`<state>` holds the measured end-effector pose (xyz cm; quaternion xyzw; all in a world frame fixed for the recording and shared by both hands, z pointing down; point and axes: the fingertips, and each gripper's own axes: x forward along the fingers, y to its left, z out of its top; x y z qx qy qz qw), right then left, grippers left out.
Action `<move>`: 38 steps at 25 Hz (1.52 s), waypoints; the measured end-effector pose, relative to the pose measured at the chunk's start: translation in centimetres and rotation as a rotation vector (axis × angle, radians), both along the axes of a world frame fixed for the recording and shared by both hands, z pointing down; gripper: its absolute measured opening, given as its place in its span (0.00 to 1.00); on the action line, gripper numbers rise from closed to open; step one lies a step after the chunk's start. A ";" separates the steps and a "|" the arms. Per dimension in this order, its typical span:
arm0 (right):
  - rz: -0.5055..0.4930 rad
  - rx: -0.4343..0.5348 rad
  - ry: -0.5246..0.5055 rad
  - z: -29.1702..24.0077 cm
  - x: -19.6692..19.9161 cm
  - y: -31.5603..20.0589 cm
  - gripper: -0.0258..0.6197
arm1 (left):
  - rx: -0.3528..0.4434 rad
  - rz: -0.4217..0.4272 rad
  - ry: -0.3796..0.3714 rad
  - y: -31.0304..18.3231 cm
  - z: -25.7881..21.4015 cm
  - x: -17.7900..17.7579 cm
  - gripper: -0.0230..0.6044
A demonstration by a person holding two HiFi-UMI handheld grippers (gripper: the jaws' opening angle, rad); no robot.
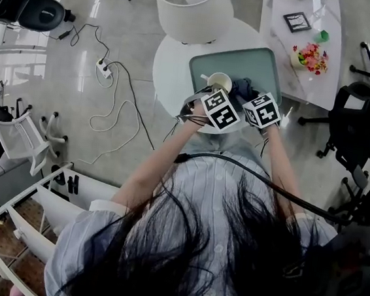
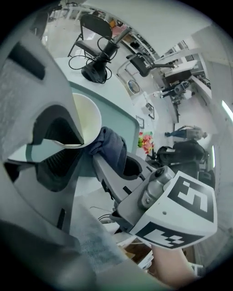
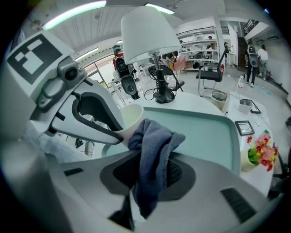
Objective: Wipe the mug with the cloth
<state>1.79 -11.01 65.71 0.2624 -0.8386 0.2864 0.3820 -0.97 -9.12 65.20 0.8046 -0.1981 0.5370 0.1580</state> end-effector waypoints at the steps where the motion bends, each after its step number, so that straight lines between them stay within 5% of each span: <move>1: -0.006 0.000 0.001 0.0 0.0 0.0 0.18 | -0.017 0.025 0.009 0.1 0.0 0.0 0.10; 5: -0.043 0.003 0.010 0.0 0.0 0.1 0.18 | -0.082 0.132 0.041 0.6 -0.2 -0.1 0.10; 21: -0.274 0.054 0.110 0.1 0.6 -1.7 0.18 | -0.083 0.856 -0.062 3.1 -0.1 -2.0 0.10; 27: -0.446 0.141 0.173 -0.8 -0.7 -3.8 0.18 | -0.108 0.937 -0.050 3.3 -0.1 -2.1 0.10; 38: -0.793 0.326 0.352 -0.7 -3.5 -6.2 0.18 | -0.116 0.958 -0.041 3.4 0.0 -2.0 0.10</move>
